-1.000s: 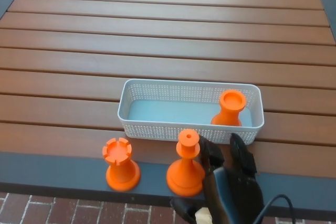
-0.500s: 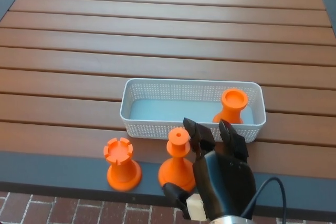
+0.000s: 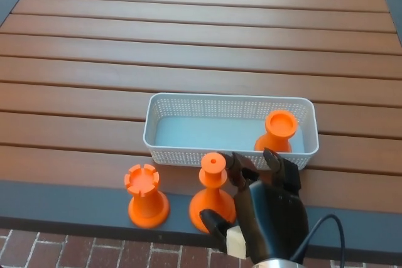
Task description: Using the right hand to place 3 different shape and weight chess pieces into a small container
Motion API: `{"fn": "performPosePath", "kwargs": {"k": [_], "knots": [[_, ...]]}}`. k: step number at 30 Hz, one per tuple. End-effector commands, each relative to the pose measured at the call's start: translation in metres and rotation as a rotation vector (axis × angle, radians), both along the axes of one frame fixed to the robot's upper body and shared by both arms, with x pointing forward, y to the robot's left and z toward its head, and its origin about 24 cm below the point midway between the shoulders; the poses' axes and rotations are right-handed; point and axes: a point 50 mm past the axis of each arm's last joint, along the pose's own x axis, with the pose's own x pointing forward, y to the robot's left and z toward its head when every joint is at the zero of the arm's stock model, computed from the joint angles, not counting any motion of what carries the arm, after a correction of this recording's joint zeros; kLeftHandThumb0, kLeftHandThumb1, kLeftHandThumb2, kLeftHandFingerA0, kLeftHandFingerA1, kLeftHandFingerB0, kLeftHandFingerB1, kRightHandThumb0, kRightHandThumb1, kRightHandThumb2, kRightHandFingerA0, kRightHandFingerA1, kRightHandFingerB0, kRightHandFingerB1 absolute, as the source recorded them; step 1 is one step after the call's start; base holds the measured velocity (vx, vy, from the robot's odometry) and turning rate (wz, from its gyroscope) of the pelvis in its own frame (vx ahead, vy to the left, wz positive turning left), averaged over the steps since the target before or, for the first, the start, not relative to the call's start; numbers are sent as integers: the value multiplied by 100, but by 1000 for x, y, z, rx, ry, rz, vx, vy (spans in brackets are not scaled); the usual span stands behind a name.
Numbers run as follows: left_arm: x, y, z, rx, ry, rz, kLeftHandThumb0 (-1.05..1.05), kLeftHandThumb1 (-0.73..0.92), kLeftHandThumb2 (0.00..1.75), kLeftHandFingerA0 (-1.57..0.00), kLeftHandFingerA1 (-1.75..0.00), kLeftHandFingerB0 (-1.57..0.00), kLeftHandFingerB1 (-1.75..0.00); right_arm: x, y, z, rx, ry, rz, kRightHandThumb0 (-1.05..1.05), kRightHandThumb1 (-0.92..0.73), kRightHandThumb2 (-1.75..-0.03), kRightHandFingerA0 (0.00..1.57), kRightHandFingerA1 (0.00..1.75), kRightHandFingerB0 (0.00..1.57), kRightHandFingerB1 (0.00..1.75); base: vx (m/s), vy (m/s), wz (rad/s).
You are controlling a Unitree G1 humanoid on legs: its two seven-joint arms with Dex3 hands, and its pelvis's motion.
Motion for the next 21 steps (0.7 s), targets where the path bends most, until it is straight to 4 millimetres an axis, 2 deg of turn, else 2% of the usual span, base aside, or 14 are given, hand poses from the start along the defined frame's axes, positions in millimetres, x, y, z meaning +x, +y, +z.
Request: {"fn": "performPosePath", "kwargs": {"k": [1,5,6,10,13,14,17,18,21], "knots": [[-2,6,2,23,-26,4,-7,54,110,-105,-142,-93,-117,-18,40,3,290,117,3,-45,-75,-62,104,105,48,56,0,0,0],[-3,5,1,20,-23,17,-7,54,110,-105,-142,-93,-117,-18,43,2,298,92,6,-45,-75,-62,104,105,48,56,0,0,0],[-3,5,1,24,-25,9,-9,54,112,-105,-143,-93,-118,-17,47,5,310,83,22,-47,-74,-62,102,103,46,50,0,0,0],[-4,5,0,8,-28,30,-9,54,112,-106,-144,-93,-117,-17,59,13,335,38,71,-48,-73,-62,105,105,45,48,0,0,0],[-4,5,0,5,-28,34,-9,54,112,-106,-144,-93,-117,-17,60,13,337,33,73,-48,-73,-62,105,105,45,48,0,0,0],[-4,5,0,7,-24,35,-10,53,112,-106,-142,-94,-115,-16,63,15,311,19,89,-51,-76,-62,99,103,40,47,0,0,0],[-5,5,0,17,-16,32,-11,53,111,-106,-141,-93,-116,-14,65,16,292,-6,100,-52,-75,-62,99,103,40,48,0,0,0],[-9,3,-2,-7,-7,28,-10,53,113,-104,-144,-90,-117,-14,63,17,276,-29,92,-53,-78,-63,95,116,40,46,0,0,0],[-11,2,-3,-18,-3,26,-10,53,113,-104,-144,-90,-117,-14,62,17,270,-39,88,-53,-78,-63,95,116,40,46,0,0,0]]}}
